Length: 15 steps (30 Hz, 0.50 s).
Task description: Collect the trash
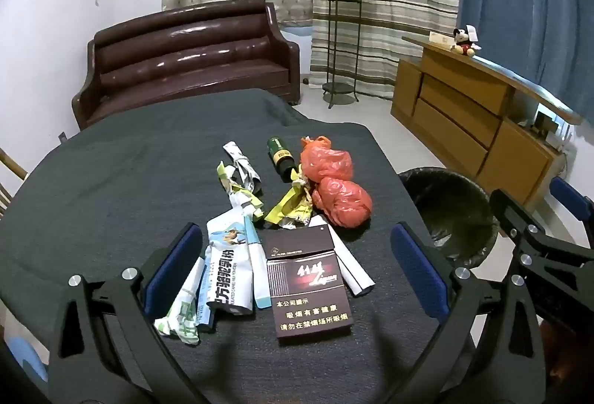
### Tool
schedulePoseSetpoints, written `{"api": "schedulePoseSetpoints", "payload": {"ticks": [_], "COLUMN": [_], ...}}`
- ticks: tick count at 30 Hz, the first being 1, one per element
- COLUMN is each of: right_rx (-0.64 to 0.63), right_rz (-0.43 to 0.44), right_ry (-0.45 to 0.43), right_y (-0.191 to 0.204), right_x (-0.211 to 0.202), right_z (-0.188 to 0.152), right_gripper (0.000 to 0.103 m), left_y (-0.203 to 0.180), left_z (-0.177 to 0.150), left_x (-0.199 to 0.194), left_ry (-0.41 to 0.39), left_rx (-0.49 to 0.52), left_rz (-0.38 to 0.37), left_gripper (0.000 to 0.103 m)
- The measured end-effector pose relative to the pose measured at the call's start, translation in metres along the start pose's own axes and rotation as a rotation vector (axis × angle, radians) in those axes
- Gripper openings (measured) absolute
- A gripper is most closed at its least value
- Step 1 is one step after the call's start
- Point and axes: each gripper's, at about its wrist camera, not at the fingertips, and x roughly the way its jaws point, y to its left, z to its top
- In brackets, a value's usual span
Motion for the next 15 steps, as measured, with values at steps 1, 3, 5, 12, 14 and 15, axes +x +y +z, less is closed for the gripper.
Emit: {"api": "schedulePoseSetpoints", "payload": {"ticks": [1,3,5,12,14,15], "right_rx": [0.0,-0.004,-0.003,-0.003,-0.002,-0.001], "right_rz": [0.0,-0.003,-0.003,-0.003,-0.002,-0.001], "right_ry": [-0.001,-0.003,-0.006,-0.008,-0.007,-0.007], "right_y": [0.0,0.0002,0.0001,0.0004,0.0002,0.0003], "right_x": [-0.0001,-0.0001,-0.0004,-0.0005,-0.0004,-0.0005], "right_z": [0.0,-0.0001,-0.0001,-0.0002,-0.0003,-0.0003], "right_gripper": [0.097,0.098,0.098,0.097,0.097,0.097], "left_y": [0.0002,0.0005,0.0006,0.0006,0.0011,0.0004], "left_z": [0.0001,0.0005,0.0004,0.0028,0.0037,0.0026], "left_x": [0.0001,0.0009,0.0004,-0.0049,-0.006,-0.0048], "left_ry": [0.0,0.001,-0.003,-0.008,-0.008,-0.008], "left_rx": [0.0,-0.001,0.0,-0.001,-0.002,-0.001], "left_rz": [0.002,0.004,0.005,0.003,0.001,0.001], "left_gripper": [0.099,0.099,0.099,0.099,0.099,0.099]}}
